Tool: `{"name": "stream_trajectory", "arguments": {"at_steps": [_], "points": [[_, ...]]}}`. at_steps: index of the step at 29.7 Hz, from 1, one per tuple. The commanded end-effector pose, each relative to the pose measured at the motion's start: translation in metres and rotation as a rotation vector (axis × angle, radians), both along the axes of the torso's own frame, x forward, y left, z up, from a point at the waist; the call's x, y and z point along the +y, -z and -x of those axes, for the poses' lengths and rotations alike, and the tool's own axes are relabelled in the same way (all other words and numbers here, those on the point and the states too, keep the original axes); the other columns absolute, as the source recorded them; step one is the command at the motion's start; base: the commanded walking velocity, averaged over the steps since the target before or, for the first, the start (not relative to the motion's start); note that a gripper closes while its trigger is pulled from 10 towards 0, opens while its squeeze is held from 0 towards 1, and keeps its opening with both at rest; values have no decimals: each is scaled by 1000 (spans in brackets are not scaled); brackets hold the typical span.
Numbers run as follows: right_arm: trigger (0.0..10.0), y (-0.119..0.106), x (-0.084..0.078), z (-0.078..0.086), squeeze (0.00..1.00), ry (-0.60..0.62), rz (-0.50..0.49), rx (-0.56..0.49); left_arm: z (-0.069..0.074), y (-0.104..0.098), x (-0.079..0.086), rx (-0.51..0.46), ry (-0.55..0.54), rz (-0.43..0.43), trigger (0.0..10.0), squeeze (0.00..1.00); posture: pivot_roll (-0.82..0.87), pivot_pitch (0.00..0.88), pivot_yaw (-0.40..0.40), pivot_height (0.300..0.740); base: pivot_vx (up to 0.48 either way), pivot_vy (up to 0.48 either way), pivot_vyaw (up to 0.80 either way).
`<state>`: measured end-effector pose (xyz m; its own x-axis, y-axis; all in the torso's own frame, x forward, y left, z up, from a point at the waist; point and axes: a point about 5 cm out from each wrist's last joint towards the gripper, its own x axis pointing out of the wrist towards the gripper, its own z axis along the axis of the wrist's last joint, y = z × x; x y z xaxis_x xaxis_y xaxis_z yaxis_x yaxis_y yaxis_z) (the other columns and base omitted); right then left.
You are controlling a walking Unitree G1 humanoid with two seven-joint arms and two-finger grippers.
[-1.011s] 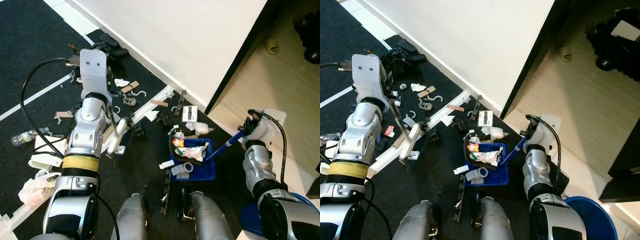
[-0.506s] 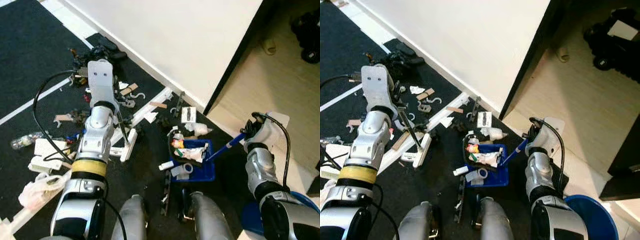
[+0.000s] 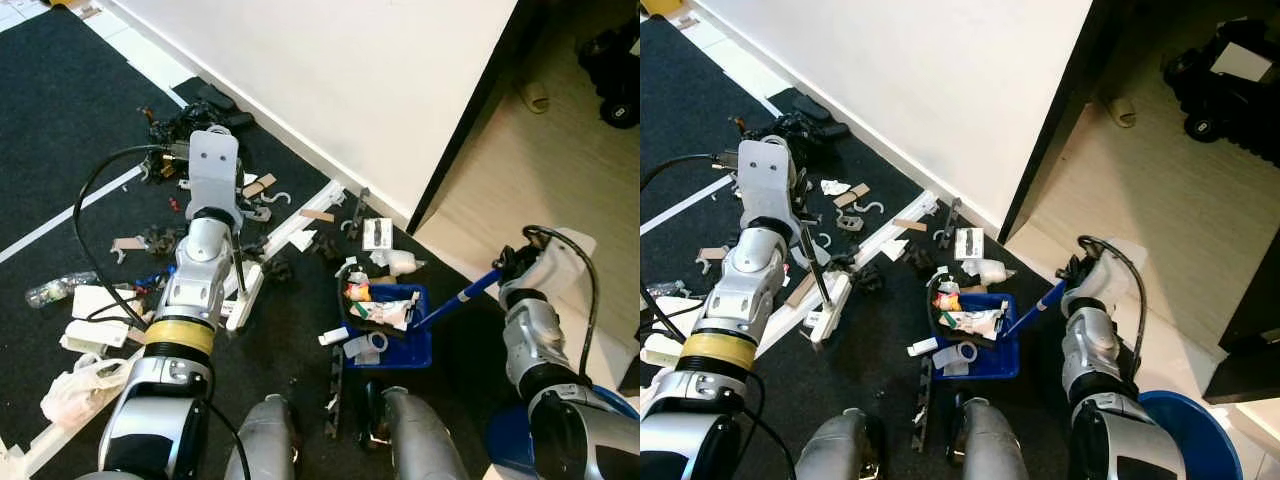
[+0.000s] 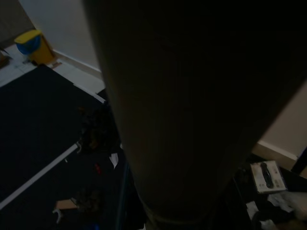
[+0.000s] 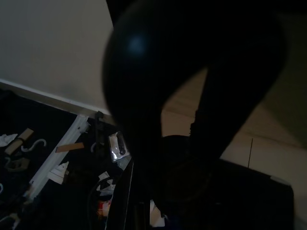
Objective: Sweep floor
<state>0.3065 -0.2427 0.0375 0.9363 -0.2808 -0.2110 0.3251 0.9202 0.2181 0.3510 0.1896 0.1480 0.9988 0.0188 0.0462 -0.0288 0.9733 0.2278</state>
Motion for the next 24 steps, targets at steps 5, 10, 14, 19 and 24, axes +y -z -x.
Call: {"name": "stream_trajectory", "arguments": {"at_steps": [5,10,14,19,24], "points": [[10000,-10,-8,-8,0,7,-117,-46,0,-11,26,-48,-30,-74,10000,0,71,75,9,740,0,0,0],[10000,-19,-19,-12,0,-11,-121,-57,3,-11,39,-47,-53,-91,10000,0,74,69,6,740,0,0,0],[10000,-22,-24,-12,0,-8,-142,-68,6,-10,45,-47,-69,-71,10000,0,74,69,6,740,0,0,0],[10000,-19,-23,-13,0,15,-287,-87,9,-7,51,-41,-81,-67,10000,0,80,59,1,740,0,0,0],[10000,-17,-17,-15,0,13,-406,-101,11,-5,53,-38,-88,-64,10000,0,82,57,-2,740,0,0,0]]}}
